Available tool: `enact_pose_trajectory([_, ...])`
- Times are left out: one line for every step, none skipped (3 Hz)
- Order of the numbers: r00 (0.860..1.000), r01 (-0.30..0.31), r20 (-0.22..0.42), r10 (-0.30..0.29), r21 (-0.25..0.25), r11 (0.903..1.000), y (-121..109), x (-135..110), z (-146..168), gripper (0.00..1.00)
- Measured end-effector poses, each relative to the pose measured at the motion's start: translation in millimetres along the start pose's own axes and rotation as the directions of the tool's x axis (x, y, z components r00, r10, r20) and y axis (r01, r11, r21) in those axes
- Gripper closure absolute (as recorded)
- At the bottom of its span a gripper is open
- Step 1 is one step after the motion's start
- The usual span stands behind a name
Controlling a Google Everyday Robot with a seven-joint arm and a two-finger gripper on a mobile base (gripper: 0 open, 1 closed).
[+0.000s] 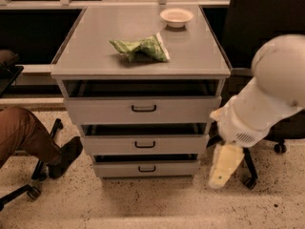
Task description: Open middle drawer
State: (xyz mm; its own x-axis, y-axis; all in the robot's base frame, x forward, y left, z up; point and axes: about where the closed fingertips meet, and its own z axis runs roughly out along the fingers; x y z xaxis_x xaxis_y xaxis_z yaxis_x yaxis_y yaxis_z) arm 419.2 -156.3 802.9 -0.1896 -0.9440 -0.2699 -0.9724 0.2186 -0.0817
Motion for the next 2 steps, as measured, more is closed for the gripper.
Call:
enact_pose_trajectory([1.000,-0.010,0.009,0.011,-0.097,0.9953,21,3,79,0.00])
enact_pose_trajectory([1.000,-0.012,0.022,0.016,-0.191,0.9816,44,5,143,0.00])
